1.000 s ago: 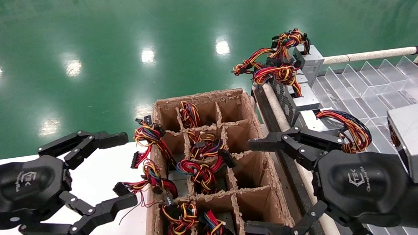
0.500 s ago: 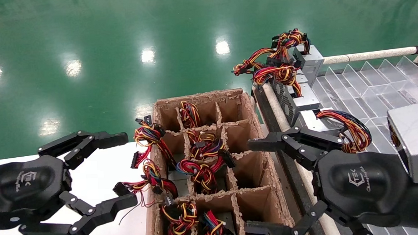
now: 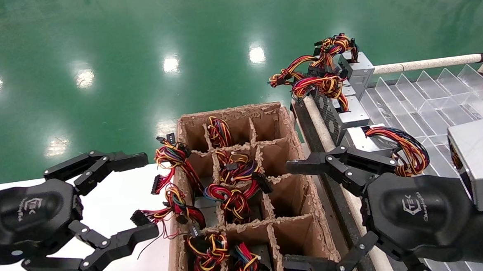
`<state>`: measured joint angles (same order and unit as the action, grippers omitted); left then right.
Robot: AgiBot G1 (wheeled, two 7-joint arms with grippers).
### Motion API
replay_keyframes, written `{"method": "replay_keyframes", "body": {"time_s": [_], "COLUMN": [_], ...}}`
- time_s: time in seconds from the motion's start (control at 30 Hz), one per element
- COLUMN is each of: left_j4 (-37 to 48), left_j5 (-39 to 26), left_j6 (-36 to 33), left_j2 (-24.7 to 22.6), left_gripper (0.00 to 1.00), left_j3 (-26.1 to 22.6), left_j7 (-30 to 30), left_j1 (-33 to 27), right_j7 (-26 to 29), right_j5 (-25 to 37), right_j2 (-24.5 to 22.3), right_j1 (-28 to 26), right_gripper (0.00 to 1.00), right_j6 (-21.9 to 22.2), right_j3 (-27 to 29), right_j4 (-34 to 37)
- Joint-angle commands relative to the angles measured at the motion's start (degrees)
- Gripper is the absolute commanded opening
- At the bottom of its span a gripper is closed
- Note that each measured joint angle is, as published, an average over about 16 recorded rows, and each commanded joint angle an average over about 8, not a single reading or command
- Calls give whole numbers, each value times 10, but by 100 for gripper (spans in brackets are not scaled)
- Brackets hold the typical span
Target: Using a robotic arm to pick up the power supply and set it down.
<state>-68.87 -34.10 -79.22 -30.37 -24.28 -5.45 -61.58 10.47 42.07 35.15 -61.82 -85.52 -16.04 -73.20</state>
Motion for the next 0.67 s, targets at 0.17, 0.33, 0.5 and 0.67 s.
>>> {"method": "replay_keyframes", "body": {"time_s": [0.17,0.33,0.5,0.67], "left_j4": [0,0,0,0], "left_j5": [0,0,0,0], "left_j6": [0,0,0,0], "left_j2": [0,0,0,0], "left_gripper": [100,100,100,100], "left_j3": [0,0,0,0], "left_j7": [0,0,0,0], "left_j1": [0,0,0,0], "right_j7": [0,0,0,0], "right_j5": [0,0,0,0], "right_j2": [0,0,0,0], "right_j1": [0,0,0,0], "right_gripper": [100,100,100,100], "right_j6": [0,0,0,0], "right_j3": [0,0,0,0], "right_j4": [0,0,0,0]}}
